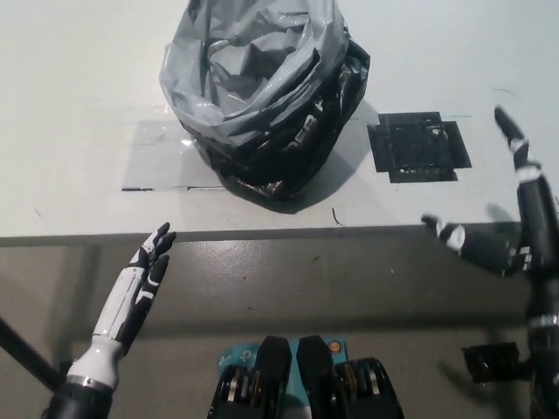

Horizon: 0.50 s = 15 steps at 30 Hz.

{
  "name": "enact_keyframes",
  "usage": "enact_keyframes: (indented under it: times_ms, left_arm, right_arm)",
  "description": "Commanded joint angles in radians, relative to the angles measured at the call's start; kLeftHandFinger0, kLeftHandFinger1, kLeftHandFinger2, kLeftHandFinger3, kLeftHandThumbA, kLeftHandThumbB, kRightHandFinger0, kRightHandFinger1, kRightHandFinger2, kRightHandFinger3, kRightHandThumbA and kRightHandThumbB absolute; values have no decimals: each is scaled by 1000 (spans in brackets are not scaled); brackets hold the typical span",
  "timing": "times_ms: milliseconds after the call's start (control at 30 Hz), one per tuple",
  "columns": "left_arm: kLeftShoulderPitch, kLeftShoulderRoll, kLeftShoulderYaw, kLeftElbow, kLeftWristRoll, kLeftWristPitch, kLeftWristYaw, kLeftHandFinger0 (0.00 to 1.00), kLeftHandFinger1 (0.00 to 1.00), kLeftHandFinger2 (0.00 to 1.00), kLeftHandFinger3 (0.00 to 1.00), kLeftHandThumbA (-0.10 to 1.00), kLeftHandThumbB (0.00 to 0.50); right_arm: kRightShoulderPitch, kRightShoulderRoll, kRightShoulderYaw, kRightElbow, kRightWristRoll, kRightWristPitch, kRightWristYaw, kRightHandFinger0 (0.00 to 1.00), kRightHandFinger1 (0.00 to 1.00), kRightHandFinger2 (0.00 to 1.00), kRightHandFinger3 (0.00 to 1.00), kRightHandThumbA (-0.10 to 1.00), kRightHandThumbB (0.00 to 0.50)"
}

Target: Use the right hand to pick up a rubix's cube and place it into a plastic bag and lift the bag

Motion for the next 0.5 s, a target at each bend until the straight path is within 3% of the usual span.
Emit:
enact_keyframes:
  times_ms: [0, 33, 167, 233, 300, 367, 467]
  left_arm:
    - [-66, 35, 23, -5, -22, -68, 0, 1000, 1000, 1000, 1000, 1000, 166]
    - [-54, 35, 20, -3, -20, -77, -2, 1000, 1000, 1000, 1000, 1000, 168]
    - [-8, 27, 13, -12, -19, -85, -3, 1000, 1000, 1000, 1000, 1000, 168]
    - [17, 27, 15, -28, -20, -78, -2, 1000, 1000, 1000, 1000, 1000, 181]
    - [36, 24, 14, -36, -23, -72, -3, 1000, 1000, 1000, 1000, 1000, 188]
    - [47, 21, 10, -41, -13, -67, 0, 1000, 1000, 1000, 1000, 1000, 191]
    - [61, 23, 6, -30, -7, -98, 1, 1000, 1000, 1000, 1000, 1000, 171]
  right_arm:
    - [56, 109, -43, 131, 11, -564, -219, 1000, 1000, 1000, 1000, 1000, 62]
    - [55, 116, -41, 225, -19, -581, -246, 1000, 1000, 1000, 1000, 1000, 44]
    - [83, 128, -40, 343, 1, -611, -232, 1000, 1000, 1000, 1000, 975, 49]
    - [98, 120, -35, 359, 9, -557, -194, 1000, 1000, 1000, 1000, 1000, 111]
    - [109, 114, -38, 376, 28, -541, -165, 1000, 1000, 1000, 1000, 1000, 113]
    - [119, 114, -45, 384, 59, -520, -135, 1000, 1000, 1000, 1000, 1000, 150]
    - [132, 116, -56, 395, 108, -477, -84, 1000, 1000, 1000, 1000, 1000, 138]
